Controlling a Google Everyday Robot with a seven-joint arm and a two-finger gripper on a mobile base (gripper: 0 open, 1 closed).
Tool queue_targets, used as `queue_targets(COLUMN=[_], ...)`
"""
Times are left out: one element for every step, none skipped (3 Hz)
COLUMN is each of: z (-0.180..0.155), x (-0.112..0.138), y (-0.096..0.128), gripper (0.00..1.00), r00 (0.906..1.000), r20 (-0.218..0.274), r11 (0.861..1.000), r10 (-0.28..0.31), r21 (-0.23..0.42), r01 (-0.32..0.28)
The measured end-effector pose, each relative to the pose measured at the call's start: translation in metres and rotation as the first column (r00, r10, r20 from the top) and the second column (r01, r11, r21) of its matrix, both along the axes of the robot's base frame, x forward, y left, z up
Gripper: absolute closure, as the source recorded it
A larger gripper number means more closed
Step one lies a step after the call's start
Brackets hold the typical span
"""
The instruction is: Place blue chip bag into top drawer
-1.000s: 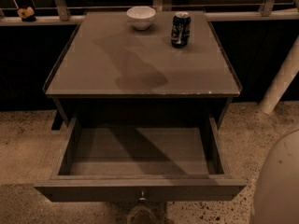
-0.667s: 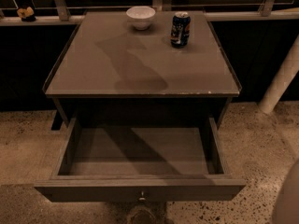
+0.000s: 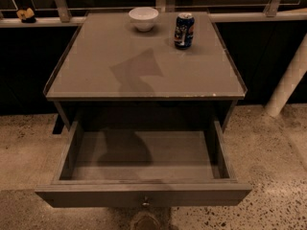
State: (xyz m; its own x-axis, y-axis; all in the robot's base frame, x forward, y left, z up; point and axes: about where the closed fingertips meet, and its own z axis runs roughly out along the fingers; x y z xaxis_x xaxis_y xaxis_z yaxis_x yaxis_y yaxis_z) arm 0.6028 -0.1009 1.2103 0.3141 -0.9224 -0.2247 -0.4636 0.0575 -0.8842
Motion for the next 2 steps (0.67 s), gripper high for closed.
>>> queue_targets(z=[0.0027,0.0027], x=[-0.0743,-0.0744], y=[-0.0219,-0.022], gripper=[1.0,1.0], r00=[0.9975,0.9975], r20=[-0.057,-0.057], r11=[0.999,0.999], r10=[-0.042,-0.042], r21=[-0.008,-0.008], r01=[0.042,0.042])
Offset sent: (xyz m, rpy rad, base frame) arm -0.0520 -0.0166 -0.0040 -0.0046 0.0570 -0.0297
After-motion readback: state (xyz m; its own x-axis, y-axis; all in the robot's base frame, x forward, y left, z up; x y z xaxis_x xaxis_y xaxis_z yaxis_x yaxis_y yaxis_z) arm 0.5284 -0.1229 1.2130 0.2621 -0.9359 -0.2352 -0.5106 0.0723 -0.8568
